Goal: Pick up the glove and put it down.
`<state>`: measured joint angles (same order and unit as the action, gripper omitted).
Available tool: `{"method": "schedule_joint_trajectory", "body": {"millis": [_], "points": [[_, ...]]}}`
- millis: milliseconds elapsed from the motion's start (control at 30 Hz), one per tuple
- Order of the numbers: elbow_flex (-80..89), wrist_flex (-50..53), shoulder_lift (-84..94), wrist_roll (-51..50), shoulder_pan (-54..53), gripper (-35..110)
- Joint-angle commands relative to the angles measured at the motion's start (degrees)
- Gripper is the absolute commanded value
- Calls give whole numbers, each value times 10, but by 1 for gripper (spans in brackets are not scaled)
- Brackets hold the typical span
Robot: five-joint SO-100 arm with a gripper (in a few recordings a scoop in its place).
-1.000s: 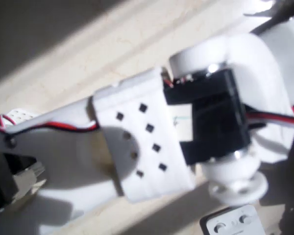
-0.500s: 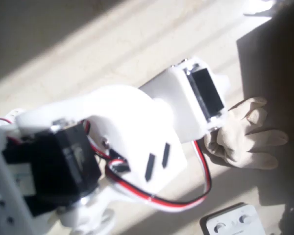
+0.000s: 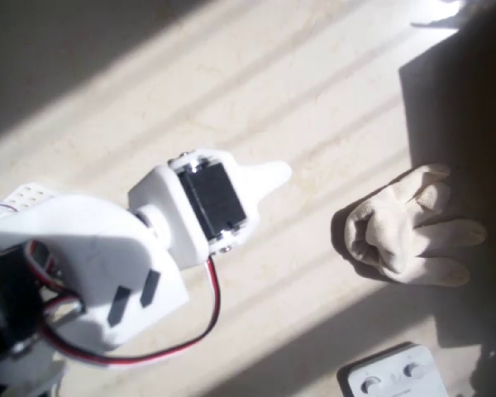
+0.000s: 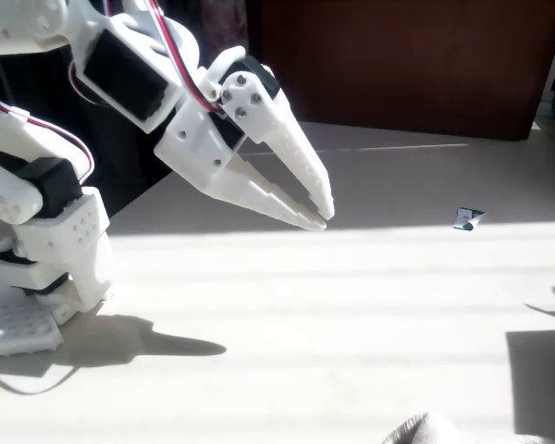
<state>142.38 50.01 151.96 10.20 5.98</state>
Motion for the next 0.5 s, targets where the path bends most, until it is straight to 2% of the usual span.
{"method": "schedule_joint_trajectory", "body": {"millis": [0, 233, 467], "points": [[47, -7, 89, 4, 1, 2], [139, -1, 246, 4, 1, 2], [182, 0, 316, 4, 1, 2]]}}
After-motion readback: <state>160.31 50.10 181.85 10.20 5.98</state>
